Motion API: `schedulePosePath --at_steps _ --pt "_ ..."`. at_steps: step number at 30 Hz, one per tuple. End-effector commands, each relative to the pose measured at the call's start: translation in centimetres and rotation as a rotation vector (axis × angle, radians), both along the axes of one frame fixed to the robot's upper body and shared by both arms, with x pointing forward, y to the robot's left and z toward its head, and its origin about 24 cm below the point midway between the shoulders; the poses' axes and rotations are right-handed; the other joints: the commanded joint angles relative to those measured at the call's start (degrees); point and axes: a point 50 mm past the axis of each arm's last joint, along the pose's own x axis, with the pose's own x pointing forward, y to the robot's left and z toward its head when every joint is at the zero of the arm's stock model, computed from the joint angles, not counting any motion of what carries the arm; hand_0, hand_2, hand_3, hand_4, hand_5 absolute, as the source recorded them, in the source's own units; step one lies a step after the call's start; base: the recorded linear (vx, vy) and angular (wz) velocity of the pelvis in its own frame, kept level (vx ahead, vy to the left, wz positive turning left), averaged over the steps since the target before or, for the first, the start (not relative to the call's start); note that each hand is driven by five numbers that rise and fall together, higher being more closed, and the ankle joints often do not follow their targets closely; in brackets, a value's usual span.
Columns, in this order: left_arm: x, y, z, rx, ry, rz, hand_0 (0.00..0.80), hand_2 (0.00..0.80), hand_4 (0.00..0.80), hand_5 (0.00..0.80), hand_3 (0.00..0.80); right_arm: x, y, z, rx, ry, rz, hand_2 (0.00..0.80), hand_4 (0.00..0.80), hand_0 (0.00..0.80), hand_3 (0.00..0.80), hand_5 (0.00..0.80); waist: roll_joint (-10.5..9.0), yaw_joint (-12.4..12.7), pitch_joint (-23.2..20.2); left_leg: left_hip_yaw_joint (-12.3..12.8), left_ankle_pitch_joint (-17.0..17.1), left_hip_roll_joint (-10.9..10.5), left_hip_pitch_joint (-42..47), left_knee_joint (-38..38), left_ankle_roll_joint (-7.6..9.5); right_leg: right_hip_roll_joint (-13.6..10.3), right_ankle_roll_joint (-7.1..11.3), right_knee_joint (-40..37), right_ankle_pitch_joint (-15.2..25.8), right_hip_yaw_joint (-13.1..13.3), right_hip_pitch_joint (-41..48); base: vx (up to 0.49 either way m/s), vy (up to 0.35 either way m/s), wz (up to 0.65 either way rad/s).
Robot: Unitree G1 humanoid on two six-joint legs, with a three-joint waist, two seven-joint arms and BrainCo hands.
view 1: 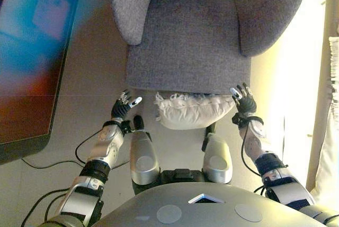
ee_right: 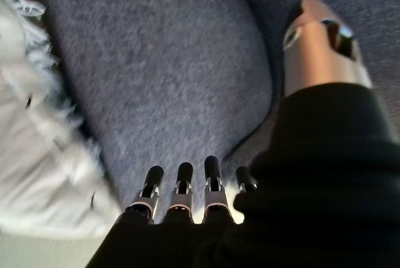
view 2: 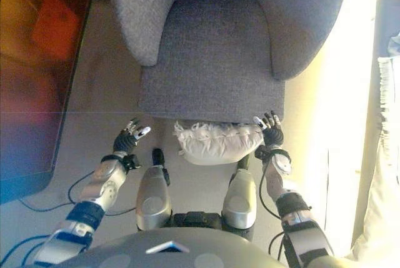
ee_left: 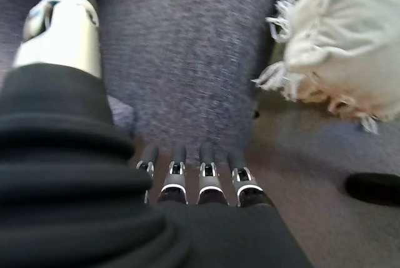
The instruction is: Pick up the cushion and take it to the sofa
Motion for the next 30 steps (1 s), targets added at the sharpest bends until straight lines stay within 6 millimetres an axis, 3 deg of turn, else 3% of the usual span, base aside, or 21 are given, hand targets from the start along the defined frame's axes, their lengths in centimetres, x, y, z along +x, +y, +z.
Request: schedulePosePath --at_steps 1,4,9,12,13,15,25,26,30 --pt "2.4 -0.7 1.8 0.104 -0.097 -0.015 0.000 0.000 0.000 0.000 0.000 1.8 -0.4 2.0 -0.058 -0.080 -0.075 0.000 0.000 0.000 0.000 0.000 -1.02 0.9 0.8 -3.6 4.1 3.4 -6.9 2.5 -0.87 -6.6 2.70 -1.1 6.2 3.6 -3.3 -0.209 -0.013 -0.04" --pt "4.6 -2.1 3.3 0.137 -0.156 -0.023 0.000 0.000 0.000 0.000 0.000 4.2 -0.2 3.5 -0.072 -0.099 -0.095 0.000 0.000 0.000 0.000 0.000 -0.71 0.3 3.2 -4.3 3.6 2.2 -12.0 5.6 -0.67 -6.7 2.34 2.6 6.0 4.7 -9.6 -0.204 -0.011 -0.05" --pt "6.9 -3.6 5.3 0.139 -0.229 -0.051 0.000 0.000 0.000 0.000 0.000 6.6 -0.7 5.7 -0.100 -0.118 -0.126 0.000 0.000 0.000 0.000 0.000 -0.13 -0.7 6.0 -4.6 1.1 0.7 -19.3 12.1 0.53 -6.3 1.33 11.0 4.6 7.3 -19.4 -0.168 0.005 -0.03" --pt "7.5 -4.3 5.9 0.141 -0.249 -0.084 0.000 0.000 0.000 0.000 0.000 6.9 -1.5 5.9 -0.105 -0.113 -0.155 0.000 0.000 0.000 0.000 0.000 0.82 -0.9 6.8 -5.3 -1.2 0.5 -23.1 16.5 1.20 -5.7 0.51 16.1 2.9 8.8 -24.0 -0.083 -0.014 0.04" --pt "7.6 -4.6 6.0 0.138 -0.255 -0.093 0.000 0.000 0.000 0.000 0.000 7.0 -1.6 6.1 -0.111 -0.113 -0.157 0.000 0.000 0.000 0.000 0.000 1.27 -1.0 7.0 -5.9 -3.5 0.4 -24.2 18.7 1.38 -5.6 0.34 18.9 1.0 9.5 -25.7 -0.077 -0.020 0.07" --pt "8.0 -4.9 6.5 0.147 -0.272 -0.104 0.000 0.000 0.000 0.000 0.000 7.5 -2.1 6.7 -0.117 -0.127 -0.159 0.000 0.000 0.000 0.000 0.000 1.94 -1.3 7.6 -6.7 -3.6 -0.1 -28.3 21.9 2.58 -5.3 -0.52 22.5 1.2 10.8 -30.6 -0.155 -0.039 0.02" --pt "9.2 -5.4 8.2 0.143 -0.314 -0.097 0.000 0.000 0.000 0.000 0.000 9.4 -2.9 9.3 -0.014 -0.187 -0.190 0.000 0.000 0.000 0.000 0.000 3.15 -1.4 9.2 -7.8 -7.2 -2.3 -40.9 32.2 4.66 -4.4 -1.24 34.3 -1.1 12.1 -44.8 -0.070 -0.070 0.06" --pt "9.3 -5.5 8.3 0.146 -0.317 -0.098 0.000 0.000 0.000 0.000 0.000 9.5 -2.9 9.4 -0.002 -0.190 -0.198 0.000 0.000 0.000 0.000 0.000 3.27 -1.3 9.3 -8.2 -9.8 -2.0 -41.8 34.6 4.45 -4.2 -0.95 37.0 -3.6 12.3 -45.9 0.023 -0.093 0.01" --pt "9.5 -5.9 8.8 0.147 -0.333 -0.131 0.000 0.000 0.000 0.000 0.000 9.9 -2.9 10.1 0.030 -0.206 -0.234 0.000 0.000 0.000 0.000 0.000 3.33 -1.3 9.7 -8.6 -10.6 -2.3 -44.9 37.3 4.86 -3.9 -1.17 39.8 -4.1 12.5 -49.1 -0.002 -0.067 0.05"
